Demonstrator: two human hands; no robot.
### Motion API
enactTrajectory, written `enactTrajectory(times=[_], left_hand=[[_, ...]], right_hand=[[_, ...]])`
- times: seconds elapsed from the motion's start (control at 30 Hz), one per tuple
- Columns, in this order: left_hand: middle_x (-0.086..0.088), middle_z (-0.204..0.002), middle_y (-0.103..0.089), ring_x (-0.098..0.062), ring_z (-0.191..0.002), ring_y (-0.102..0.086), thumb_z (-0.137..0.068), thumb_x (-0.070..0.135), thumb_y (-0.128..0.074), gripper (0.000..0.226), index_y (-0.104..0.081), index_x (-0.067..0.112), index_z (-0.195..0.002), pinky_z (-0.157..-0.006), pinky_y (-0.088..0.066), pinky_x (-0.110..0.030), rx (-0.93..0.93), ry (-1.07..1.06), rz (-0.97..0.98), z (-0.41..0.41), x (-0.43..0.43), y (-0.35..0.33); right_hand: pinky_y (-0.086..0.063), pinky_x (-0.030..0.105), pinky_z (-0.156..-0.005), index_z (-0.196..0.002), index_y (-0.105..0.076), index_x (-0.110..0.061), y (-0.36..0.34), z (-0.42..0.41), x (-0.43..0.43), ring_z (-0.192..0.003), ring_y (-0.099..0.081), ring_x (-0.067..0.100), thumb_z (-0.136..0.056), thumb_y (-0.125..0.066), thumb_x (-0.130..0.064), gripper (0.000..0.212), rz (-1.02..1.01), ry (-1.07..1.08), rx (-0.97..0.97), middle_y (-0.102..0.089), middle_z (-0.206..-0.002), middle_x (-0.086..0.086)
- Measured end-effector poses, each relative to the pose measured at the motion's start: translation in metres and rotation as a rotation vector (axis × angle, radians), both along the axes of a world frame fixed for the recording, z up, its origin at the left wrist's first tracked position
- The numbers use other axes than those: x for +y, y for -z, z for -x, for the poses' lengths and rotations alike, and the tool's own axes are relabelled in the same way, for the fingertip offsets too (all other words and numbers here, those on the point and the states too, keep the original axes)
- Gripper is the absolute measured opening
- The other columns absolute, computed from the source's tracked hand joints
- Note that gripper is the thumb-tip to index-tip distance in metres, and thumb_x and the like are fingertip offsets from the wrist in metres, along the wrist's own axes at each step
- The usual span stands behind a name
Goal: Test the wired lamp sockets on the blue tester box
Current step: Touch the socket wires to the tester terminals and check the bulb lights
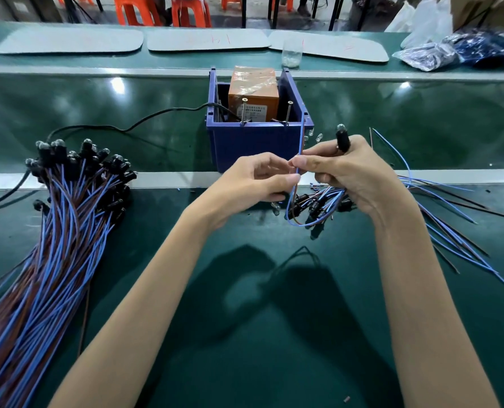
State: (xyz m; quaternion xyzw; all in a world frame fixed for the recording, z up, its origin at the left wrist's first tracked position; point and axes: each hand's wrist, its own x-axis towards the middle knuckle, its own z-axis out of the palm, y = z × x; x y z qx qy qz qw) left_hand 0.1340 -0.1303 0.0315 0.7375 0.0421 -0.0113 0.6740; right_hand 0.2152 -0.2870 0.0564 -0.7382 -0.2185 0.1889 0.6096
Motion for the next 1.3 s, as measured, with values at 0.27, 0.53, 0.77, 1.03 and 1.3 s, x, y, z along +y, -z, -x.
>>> enactTrajectory(times=[0.27, 0.53, 0.77, 1.03, 1.3], left_hand=[[0.000, -0.076, -0.073, -0.007, -0.074, -0.069, -0.086, 0.010, -0.069, 0.006, -0.068, 0.010, -0.080, -0.071, -0.055, -0.018, -0.008, -0.003, -0.038, 0.000, 0.007, 0.005], [0.000, -0.079, -0.075, -0.007, -0.072, -0.068, -0.090, 0.008, -0.064, 0.011, -0.061, 0.012, -0.080, -0.070, -0.057, -0.021, -0.013, -0.032, -0.063, 0.000, 0.022, 0.006], [0.001, -0.078, -0.074, -0.010, -0.071, -0.068, -0.090, 0.007, -0.064, 0.010, -0.060, 0.012, -0.082, -0.065, -0.056, -0.020, -0.032, -0.083, -0.064, 0.001, 0.033, 0.005], [0.000, -0.086, -0.069, -0.016, -0.066, -0.071, -0.088, 0.001, -0.064, 0.033, -0.058, 0.018, -0.116, -0.066, -0.056, -0.024, -0.311, -0.346, -0.148, -0.002, 0.034, 0.004], [0.003, -0.088, -0.069, -0.009, -0.067, -0.070, -0.091, 0.002, -0.059, 0.039, -0.058, 0.011, -0.129, -0.069, -0.054, -0.018, -0.366, -0.538, -0.153, -0.006, 0.037, 0.008]], right_hand=[[-0.035, 0.008, -0.045, -0.069, -0.074, -0.015, 0.005, 0.004, 0.011, -0.041, -0.043, 0.001, -0.079, -0.076, -0.010, 0.011, 0.022, 0.051, -0.086, -0.067, -0.055, -0.006], [-0.033, 0.005, -0.044, -0.075, -0.074, -0.011, 0.005, 0.000, 0.005, -0.043, -0.049, 0.001, -0.081, -0.073, -0.009, 0.007, -0.025, 0.068, -0.062, -0.070, -0.060, -0.001], [-0.035, 0.004, -0.042, -0.077, -0.071, -0.007, 0.004, 0.002, 0.005, -0.050, -0.059, -0.001, -0.085, -0.069, -0.005, 0.008, -0.047, 0.071, -0.034, -0.070, -0.059, -0.003], [-0.037, 0.004, -0.041, -0.090, -0.066, 0.004, 0.006, 0.001, 0.008, -0.058, -0.069, 0.007, -0.092, -0.060, -0.002, 0.009, -0.135, 0.203, 0.033, -0.068, -0.073, 0.010], [-0.043, 0.010, -0.050, -0.121, -0.060, -0.010, 0.011, -0.006, 0.005, -0.052, -0.063, 0.006, -0.092, -0.060, -0.001, 0.031, -0.232, 0.308, -0.032, -0.069, -0.061, -0.001]])
